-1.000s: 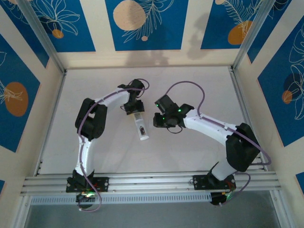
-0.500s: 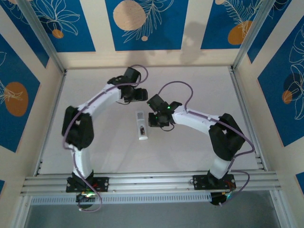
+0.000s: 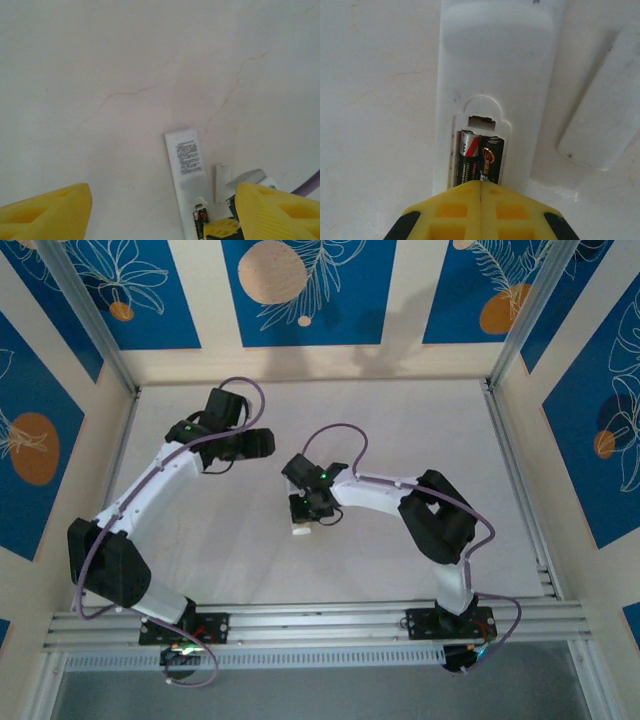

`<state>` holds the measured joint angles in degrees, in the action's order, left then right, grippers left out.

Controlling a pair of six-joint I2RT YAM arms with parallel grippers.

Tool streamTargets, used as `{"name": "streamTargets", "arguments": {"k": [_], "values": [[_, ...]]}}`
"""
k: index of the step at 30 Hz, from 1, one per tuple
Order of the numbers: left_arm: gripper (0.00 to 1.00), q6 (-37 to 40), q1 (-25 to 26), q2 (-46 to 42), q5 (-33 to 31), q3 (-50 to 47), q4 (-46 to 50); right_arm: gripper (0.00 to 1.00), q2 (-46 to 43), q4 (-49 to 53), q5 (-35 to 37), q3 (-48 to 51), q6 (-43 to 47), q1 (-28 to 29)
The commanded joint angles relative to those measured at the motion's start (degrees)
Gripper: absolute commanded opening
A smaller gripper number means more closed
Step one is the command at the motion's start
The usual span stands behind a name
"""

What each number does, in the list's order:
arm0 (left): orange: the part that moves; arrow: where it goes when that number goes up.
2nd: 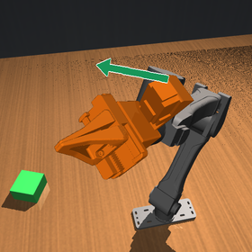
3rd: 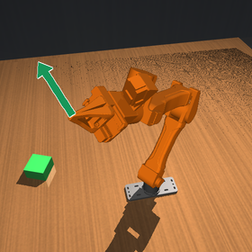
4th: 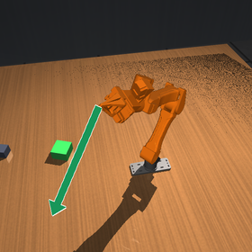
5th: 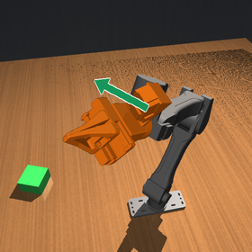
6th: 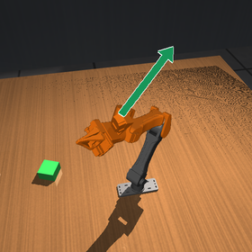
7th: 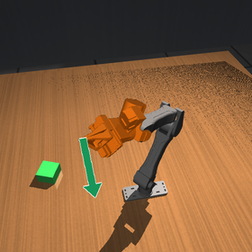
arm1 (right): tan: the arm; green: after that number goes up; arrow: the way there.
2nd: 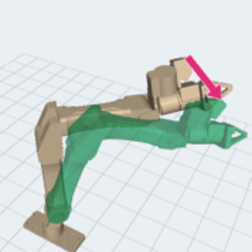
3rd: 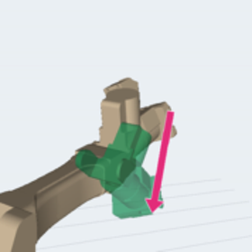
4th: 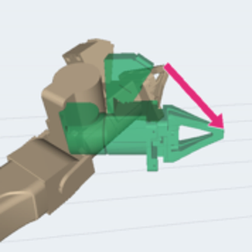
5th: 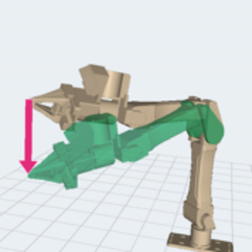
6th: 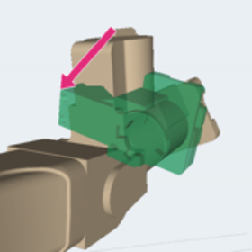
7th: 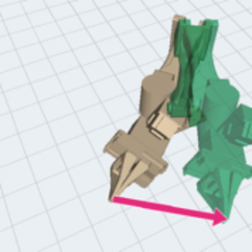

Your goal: Load the batteries into the remote control

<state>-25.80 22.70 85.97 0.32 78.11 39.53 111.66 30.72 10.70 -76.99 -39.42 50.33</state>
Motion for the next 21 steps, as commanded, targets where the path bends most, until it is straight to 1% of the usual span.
{"name": "streamTargets", "arguments": {"k": [1, 4, 10, 14, 21], "values": [[0.75, -1.43, -0.78, -0.91, 2.20, -0.85, -1.82, 0.03, 3.15, 2.33, 0.07, -1.47, 0.56, 0.65], [0.75, -1.53, -0.95, -0.22, 3.26, -0.76, -1.75, 0.01, 3.43, 3.19, 0.94, -1.68, 0.06, 0.89], [0.76, -1.75, -0.99, 0.07, 3.26, -1.11, -2.26, 0.01, -0.18, 3.16, 2.58, -2.91, 0.78, 0.95], [0.76, -1.97, -0.99, 0.09, 3.69, -1.11, -2.44, 0.01, 1.43, 3.31, 2.45, -4.04, 1.19, 0.86], [0.77, -1.29, -1.08, -0.59, 2.98, -2.21, -2.61, 0.01, 4.24, 2.18, 0.89, -2.17, -0.11, 0.66]]}}
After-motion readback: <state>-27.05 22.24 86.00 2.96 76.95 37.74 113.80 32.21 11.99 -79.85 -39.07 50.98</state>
